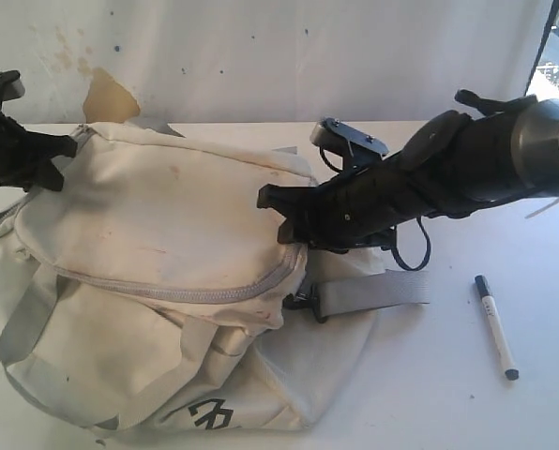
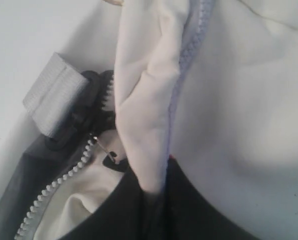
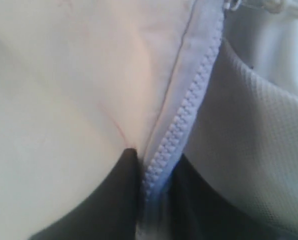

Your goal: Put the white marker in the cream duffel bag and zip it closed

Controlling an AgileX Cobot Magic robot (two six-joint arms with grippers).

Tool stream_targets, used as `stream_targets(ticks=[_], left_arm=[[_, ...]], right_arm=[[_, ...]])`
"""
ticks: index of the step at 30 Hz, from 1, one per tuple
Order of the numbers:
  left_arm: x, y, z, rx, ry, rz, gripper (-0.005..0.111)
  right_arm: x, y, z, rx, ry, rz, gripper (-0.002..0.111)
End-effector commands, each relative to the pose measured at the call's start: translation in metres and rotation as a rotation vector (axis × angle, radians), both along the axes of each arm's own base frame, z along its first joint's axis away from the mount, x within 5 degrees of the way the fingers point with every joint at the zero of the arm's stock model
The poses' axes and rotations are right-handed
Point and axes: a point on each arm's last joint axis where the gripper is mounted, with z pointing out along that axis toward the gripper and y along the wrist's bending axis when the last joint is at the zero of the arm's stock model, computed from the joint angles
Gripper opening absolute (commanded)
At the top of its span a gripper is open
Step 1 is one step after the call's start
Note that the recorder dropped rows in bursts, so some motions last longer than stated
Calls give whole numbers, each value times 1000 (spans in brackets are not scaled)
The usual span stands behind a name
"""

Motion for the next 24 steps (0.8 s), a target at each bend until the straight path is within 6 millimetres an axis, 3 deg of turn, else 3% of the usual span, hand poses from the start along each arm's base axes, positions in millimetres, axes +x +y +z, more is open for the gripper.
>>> stream_targets(ticks=[1,6,16,24], left_arm=[[-1,-2,0,0,13,-23,0],[-6,-3,6,-58,70,40,0],[-28,-25,52,-363,157,54,0],[-52,-36,49,-445,383,-42,0]], right_arm=[[-2,2,2,-11,-3,73,0],[7,-6,15,-1,9,126,0],[46,-66,53,-124,38,57,0],[72,-85,83,-233,-107,60,0]])
